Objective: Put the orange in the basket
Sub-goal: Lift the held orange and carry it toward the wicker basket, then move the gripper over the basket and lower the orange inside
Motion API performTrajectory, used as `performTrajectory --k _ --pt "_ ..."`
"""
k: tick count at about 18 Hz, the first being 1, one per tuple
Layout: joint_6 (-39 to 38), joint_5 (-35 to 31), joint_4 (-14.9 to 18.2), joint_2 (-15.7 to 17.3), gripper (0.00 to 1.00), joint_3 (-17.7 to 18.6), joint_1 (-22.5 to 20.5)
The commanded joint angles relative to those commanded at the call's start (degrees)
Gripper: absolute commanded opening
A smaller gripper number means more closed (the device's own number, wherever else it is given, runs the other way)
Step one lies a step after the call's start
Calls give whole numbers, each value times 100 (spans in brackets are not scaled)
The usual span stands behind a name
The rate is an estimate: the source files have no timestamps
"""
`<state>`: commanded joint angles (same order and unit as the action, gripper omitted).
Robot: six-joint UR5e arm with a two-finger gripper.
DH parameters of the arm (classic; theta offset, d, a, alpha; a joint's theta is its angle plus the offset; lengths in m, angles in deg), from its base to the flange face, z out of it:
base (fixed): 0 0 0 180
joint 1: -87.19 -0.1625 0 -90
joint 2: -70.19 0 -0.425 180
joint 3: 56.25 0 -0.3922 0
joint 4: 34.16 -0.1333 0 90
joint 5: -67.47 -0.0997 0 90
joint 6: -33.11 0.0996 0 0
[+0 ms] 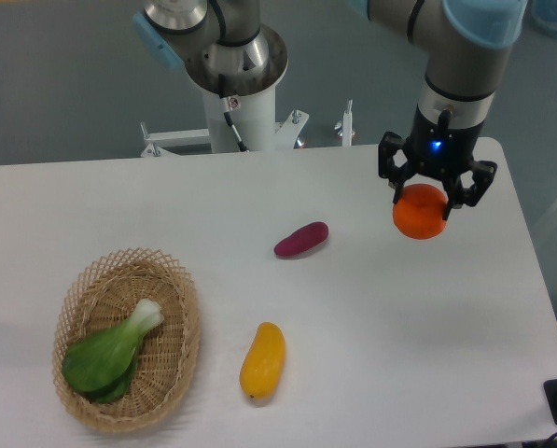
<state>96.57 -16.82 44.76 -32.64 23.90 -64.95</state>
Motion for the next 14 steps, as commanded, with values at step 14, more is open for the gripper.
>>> performTrajectory --k 14 --pt "-4840 70 -1976 -606 65 44 1862"
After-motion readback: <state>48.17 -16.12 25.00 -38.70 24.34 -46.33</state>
